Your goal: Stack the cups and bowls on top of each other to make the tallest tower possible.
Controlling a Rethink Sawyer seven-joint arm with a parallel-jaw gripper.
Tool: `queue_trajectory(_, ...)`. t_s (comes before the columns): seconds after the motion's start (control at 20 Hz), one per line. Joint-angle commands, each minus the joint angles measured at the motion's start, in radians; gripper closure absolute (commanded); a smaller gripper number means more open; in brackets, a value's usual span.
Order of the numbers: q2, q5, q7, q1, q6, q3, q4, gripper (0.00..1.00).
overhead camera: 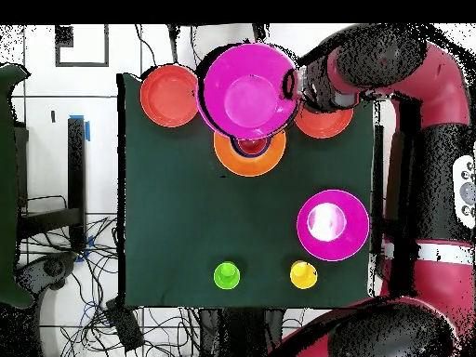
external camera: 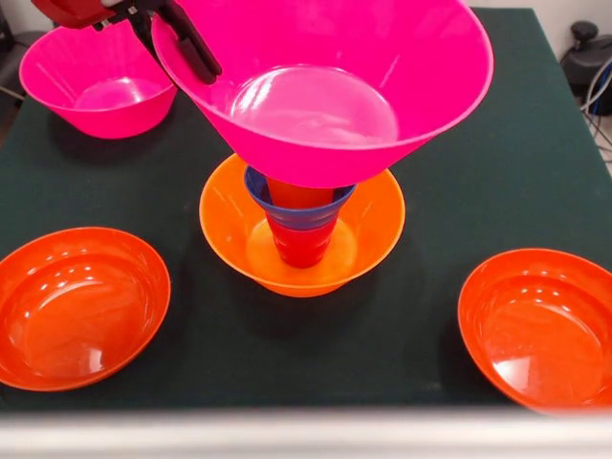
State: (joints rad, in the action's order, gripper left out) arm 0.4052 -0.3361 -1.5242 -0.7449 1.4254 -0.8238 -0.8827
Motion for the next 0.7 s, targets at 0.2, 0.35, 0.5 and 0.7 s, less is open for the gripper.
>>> queue_trajectory(0.2,0.002,-0.085,0.363,-0.016,0.024,0.022,-0.061,1.0)
queue_trajectory(0.35,-0.011,-0.097,0.357,-0.011,0.006,0.027,-0.059,1.0)
queue_trajectory(0.5,-0.007,-0.106,0.354,-0.013,-0.003,0.033,-0.075,1.0)
queue_trajectory(0.7,0.01,-0.111,0.36,-0.029,-0.014,0.036,-0.112,1.0)
